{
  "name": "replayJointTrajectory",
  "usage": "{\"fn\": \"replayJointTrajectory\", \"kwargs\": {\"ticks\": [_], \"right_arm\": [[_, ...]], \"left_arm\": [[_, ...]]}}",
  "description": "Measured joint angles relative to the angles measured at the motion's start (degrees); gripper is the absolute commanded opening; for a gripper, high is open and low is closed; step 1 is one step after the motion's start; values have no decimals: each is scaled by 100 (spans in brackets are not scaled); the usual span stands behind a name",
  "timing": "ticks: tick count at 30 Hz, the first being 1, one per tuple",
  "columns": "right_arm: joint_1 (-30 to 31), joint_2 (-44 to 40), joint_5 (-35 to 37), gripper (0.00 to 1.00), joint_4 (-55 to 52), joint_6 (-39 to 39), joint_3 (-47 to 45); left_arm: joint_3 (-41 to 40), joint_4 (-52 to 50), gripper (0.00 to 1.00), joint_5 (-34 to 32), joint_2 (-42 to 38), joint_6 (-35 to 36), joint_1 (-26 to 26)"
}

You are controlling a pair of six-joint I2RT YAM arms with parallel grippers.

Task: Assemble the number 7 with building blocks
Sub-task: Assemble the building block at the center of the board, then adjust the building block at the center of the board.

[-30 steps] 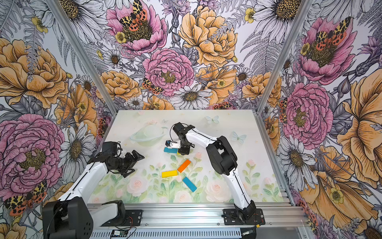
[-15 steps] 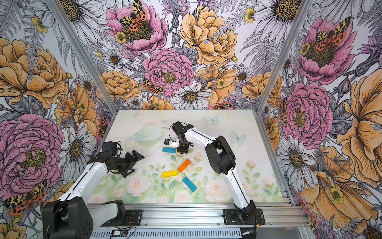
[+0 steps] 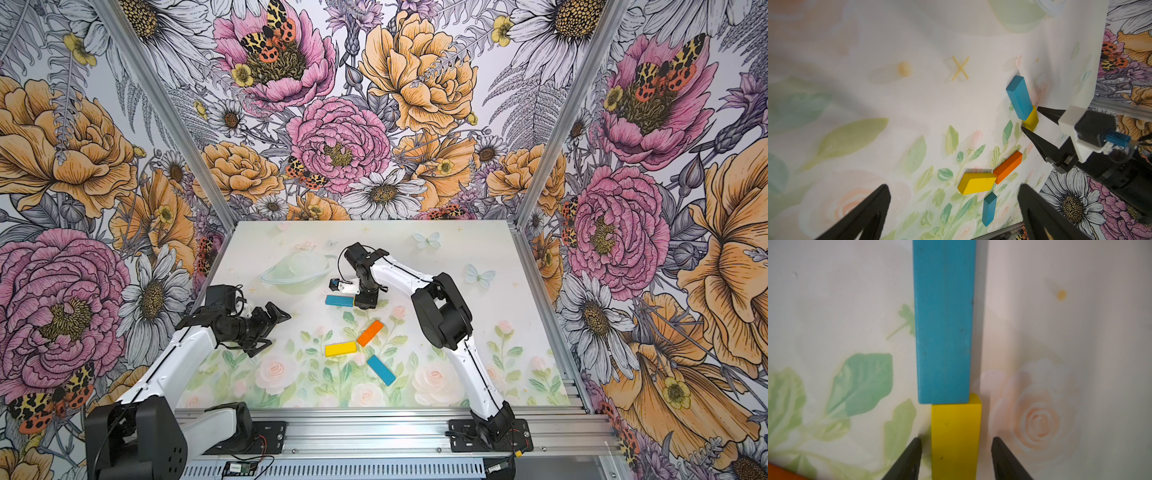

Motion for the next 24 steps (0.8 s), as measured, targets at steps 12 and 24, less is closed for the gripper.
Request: {"fn": "replayJointTrajectory", "kwargs": {"ticks": [12,24], "right_arm": [[-42,-452,131,62,50,763,-26],[780,-2562,542,57,1051,4728,-1561]], "left_arm": [[0,0,99,17,-68,-4,0],[0,0,99,24,-208,-63,0]]}}
